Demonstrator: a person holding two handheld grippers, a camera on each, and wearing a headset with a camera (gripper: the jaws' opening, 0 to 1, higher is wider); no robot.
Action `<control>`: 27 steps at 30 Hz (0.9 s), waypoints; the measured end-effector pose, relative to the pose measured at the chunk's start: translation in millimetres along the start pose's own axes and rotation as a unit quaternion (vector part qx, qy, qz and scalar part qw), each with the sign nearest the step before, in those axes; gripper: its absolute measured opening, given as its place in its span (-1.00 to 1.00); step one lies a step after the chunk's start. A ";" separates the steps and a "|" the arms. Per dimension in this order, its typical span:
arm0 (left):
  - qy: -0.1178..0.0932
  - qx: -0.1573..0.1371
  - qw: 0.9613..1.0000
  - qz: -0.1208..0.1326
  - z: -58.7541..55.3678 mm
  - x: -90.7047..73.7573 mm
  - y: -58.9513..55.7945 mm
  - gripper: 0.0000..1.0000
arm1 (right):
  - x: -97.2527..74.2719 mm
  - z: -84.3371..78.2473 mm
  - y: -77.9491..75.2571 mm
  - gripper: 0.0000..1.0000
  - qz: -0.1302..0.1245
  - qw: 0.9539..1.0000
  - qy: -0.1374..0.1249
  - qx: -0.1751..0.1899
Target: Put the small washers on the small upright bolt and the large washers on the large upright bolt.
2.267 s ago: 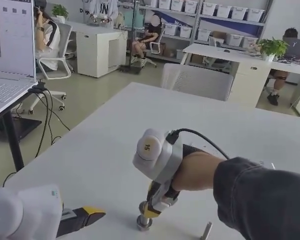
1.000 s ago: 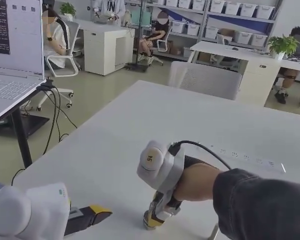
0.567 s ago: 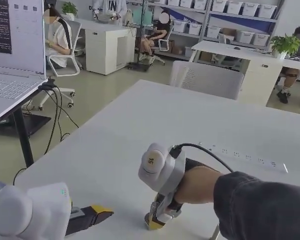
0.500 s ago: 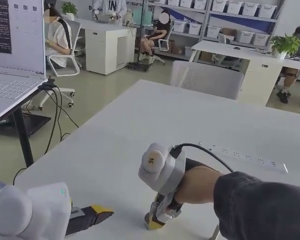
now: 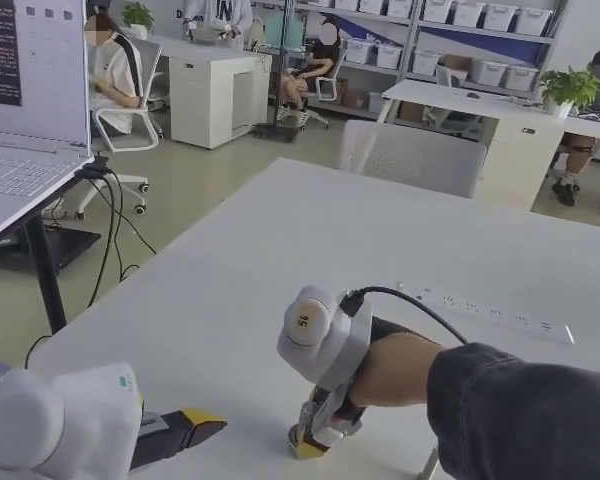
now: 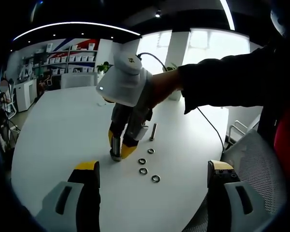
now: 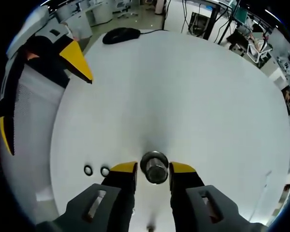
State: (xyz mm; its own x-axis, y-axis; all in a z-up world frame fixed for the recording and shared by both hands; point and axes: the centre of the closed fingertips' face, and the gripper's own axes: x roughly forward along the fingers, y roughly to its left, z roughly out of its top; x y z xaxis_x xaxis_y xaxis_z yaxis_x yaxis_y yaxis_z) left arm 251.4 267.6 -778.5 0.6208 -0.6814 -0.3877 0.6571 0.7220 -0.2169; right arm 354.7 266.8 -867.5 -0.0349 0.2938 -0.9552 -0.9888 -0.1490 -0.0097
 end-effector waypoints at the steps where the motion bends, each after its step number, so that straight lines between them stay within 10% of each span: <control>1: 0.000 0.000 1.000 0.000 0.0 0.1 -0.3 0.84 | 0.3 -0.7 0.7 -0.43 0.001 1.000 0.000 -0.001; 27: 0.006 0.007 1.000 -0.006 0.3 2.1 -2.3 0.84 | -42.4 -5.7 -6.0 -0.13 -0.042 0.997 -0.063 0.027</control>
State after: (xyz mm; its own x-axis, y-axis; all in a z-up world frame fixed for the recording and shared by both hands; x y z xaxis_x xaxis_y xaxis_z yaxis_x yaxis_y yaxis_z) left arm 251.3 264.4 -778.5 0.6077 -0.6883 -0.3960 0.6705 0.7120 -0.2087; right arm 362.9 249.9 -828.6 0.0342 0.4198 -0.9070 -0.9952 -0.0685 -0.0693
